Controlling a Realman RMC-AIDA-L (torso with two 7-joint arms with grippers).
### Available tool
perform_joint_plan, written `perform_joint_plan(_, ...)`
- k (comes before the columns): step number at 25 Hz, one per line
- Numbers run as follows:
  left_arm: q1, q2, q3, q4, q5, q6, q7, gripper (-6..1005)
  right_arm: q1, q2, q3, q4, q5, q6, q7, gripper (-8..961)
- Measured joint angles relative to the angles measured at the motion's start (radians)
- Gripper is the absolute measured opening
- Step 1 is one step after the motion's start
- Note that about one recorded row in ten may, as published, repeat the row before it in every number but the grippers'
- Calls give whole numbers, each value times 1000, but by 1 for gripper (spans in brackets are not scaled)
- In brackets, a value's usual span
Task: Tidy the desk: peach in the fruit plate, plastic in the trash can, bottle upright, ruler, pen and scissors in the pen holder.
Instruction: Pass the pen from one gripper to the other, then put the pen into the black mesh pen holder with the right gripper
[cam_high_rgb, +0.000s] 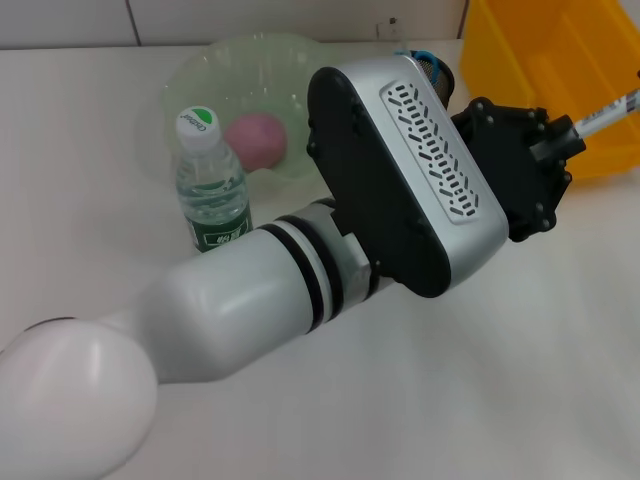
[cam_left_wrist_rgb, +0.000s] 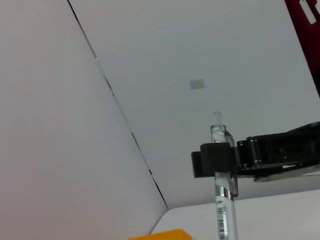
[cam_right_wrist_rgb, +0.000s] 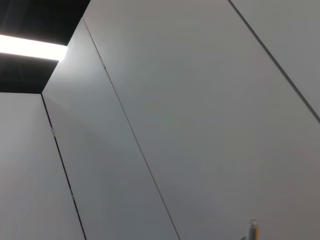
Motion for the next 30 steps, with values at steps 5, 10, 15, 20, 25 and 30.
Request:
perform_joint_plan(5,-15,-2,-3,-22,-4,-2,-8,156,-2,0,-13,-1,-1,-8,-3,174)
perform_joint_plan(10,-32,-3,-2,-36,-5,-4,-10,157,-8,0,-16,-4,3,-24,-11,151)
perform_joint_plan(15,-33,-1,-1,-39,-6,-1,-17,159,-8,1,-10,-2,23,-32,-19,137)
perform_joint_plan(20,-18,5,-18,-15,-8,13,-65,244,-8,1,-9,-2,69,-40,-21,136)
perform_joint_plan(25,47,13,-91,62,-66,134,-47,385,-2,-1,-9,-13,163,-24,-30,135)
perform_joint_plan(30,82,12,-221,88,-260,421,114,583,60,-1,-13,-44,172,45,-61,135)
